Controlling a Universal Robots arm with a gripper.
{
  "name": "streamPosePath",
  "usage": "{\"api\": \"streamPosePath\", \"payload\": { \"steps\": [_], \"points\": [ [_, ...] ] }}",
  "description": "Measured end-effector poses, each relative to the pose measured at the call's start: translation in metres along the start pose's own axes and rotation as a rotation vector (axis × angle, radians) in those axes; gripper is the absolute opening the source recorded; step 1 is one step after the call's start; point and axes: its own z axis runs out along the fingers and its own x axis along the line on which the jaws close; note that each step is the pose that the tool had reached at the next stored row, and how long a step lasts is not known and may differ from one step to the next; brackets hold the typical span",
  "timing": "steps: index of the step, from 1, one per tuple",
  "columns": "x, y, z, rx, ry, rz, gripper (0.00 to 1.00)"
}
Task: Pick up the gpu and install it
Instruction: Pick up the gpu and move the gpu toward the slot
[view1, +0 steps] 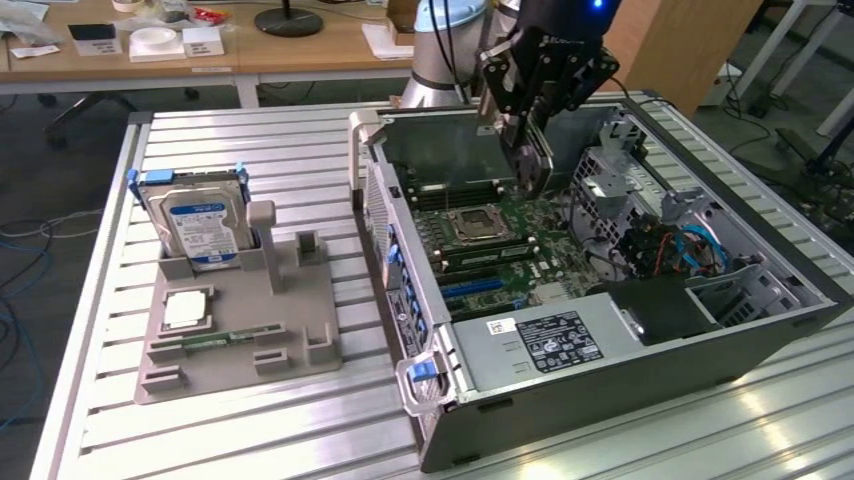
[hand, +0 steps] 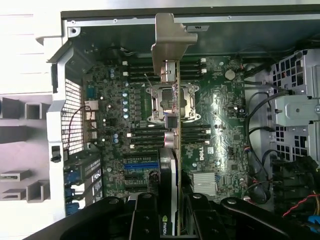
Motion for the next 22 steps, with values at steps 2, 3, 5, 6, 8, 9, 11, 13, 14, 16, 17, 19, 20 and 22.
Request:
{"api": "streamPosePath", "payload": {
  "steps": [2,3,5,6,8,9,11,13,14,16,17,19,20,22],
  "points": [
    [-0.003,0.0002,0.0001,0.0,0.0,0.0,0.27],
    [-0.004,0.0003,0.0001,-0.0001,0.0,0.0,0.27],
    [-0.006,0.0005,0.0002,0.0,0.0,0.0,0.27],
    [-0.007,0.0005,0.0002,0.0,0.0,0.0,0.27],
    [-0.009,0.0007,0.0003,0.0,0.0,0.0,0.27],
    [-0.01,0.0007,0.0003,0.0,0.0,0.0,0.27],
    [-0.011,0.0008,0.0003,0.0,0.0,0.0,0.27],
    [-0.012,0.001,0.0004,0.0,0.0,0.0,0.27],
    [-0.013,0.001,0.0004,0.0,0.0,0.0,0.27],
    [-0.015,0.0012,0.0005,0.0,0.0,0.0,0.27],
    [-0.016,0.0013,0.0005,-0.0001,0.0,0.0,0.27],
    [-0.02,0.0015,0.0006,0.0,0.0,0.0,0.27],
    [-0.022,0.0017,0.0006,0.0,0.0,0.0,0.27],
    [-0.026,0.002,0.0008,0.0,0.0,0.0,0.27]
  ]
}}
